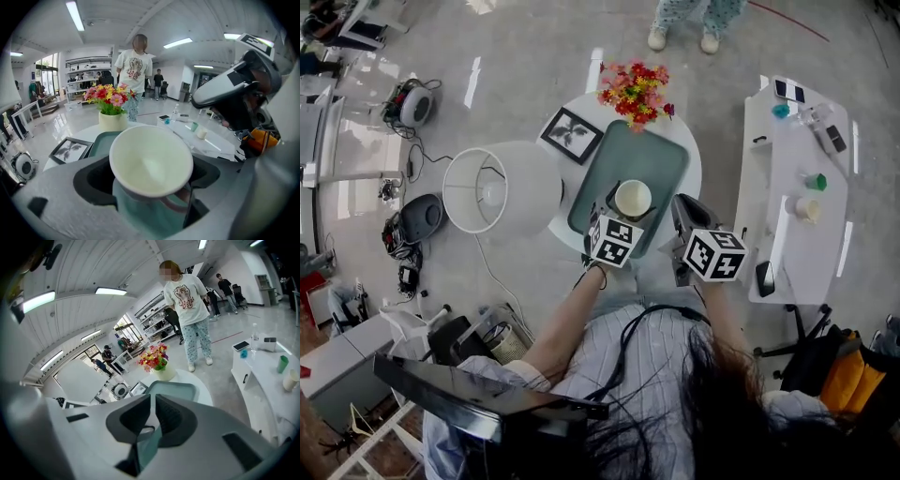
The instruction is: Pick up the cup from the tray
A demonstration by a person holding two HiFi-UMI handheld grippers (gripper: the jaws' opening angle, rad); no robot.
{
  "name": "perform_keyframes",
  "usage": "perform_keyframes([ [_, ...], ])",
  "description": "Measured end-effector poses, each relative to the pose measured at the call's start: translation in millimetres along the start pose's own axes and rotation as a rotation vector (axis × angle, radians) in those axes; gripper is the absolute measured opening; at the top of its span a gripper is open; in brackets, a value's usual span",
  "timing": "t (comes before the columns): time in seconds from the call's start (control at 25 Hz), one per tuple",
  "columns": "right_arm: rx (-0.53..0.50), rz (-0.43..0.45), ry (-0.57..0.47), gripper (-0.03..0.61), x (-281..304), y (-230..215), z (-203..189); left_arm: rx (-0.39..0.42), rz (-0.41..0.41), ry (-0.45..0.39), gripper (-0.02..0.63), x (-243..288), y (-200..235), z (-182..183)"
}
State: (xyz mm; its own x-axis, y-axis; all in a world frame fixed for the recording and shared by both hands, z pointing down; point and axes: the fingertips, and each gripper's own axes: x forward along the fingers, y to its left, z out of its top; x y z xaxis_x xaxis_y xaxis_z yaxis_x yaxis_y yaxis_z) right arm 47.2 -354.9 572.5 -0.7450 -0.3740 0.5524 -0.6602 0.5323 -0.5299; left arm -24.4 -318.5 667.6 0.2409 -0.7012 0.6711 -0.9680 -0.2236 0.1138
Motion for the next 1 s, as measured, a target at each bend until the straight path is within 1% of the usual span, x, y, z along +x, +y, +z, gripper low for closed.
perform_keyframes([
  [0.12,-0.012,0.001,-0.022,0.049,2.7,7.8,5.3,0.018,-0.019,-0.007,0.459,-13.0,2.4,1.1],
  [0.24,-0.020,-0.015,-0.049,0.049,1.5,16.3,7.8,0.053,-0.058,-0.016,0.459,-29.5,0.8,2.4],
  [0.4,-0.007,-0.043,-0.090,0.049,-1.6,30.6,2.9,0.094,-0.115,-0.033,0.459,-54.2,-0.4,3.1],
  [0.64,0.017,-0.086,-0.129,0.049,-7.9,70.9,-26.3,0.148,-0.224,-0.042,0.459,-101.8,-5.3,-11.8],
  [0.8,0.024,-0.111,-0.156,0.049,-13.4,102.5,-50.6,0.165,-0.279,-0.041,0.459,-133.1,-6.1,-29.6],
  [1.0,0.024,-0.140,-0.203,0.049,-24.5,141.1,-81.5,0.217,-0.338,-0.043,0.459,-169.0,-4.9,-55.3],
])
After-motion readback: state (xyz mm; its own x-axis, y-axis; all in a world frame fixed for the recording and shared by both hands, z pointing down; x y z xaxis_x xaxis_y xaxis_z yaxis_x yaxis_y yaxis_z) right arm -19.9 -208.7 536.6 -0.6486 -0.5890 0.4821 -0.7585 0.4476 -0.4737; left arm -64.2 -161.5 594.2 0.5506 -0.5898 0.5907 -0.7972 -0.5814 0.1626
